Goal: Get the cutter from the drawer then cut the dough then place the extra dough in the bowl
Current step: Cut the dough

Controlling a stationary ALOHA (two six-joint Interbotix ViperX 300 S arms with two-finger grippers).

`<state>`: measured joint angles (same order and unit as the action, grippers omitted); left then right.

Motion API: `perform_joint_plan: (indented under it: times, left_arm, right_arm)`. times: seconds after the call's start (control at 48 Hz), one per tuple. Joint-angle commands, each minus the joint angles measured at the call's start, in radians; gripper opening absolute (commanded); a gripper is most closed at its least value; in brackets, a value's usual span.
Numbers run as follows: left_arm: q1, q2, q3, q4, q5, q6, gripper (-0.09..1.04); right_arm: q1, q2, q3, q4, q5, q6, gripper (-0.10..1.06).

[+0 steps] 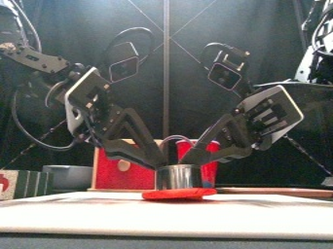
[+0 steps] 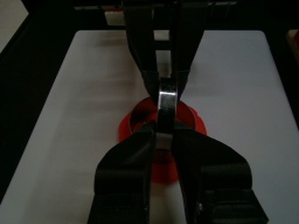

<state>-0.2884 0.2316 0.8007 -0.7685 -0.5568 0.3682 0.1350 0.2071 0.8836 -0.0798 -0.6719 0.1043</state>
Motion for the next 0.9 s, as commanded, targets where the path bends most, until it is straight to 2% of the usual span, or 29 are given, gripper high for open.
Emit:
perform_joint_plan:
  times: [0.021, 0.125, 0.333, 0.896]
  left_arm:
    - [0.008, -0.023, -0.009, 0.009, 0.003, 0.028, 0.59]
    - [0.009, -0.026, -0.023, 0.026, 0.003, 0.048, 0.6]
    - [0.009, -0.017, -0.034, 0.028, 0.006, 0.055, 0.71]
    - [0.003, 0.141, -0.061, 0.023, 0.169, 0.052, 0.72]
  right_arm:
    - [0.017, -0.046, -0.003, -0.002, -0.002, -0.003, 0.59]
    - [0.018, -0.051, -0.008, 0.0, 0.0, -0.002, 0.59]
    - [0.02, -0.052, -0.012, 0.003, 0.02, -0.003, 0.59]
    - [0.015, 0.049, 0.006, 0.018, 0.031, -0.005, 0.59]
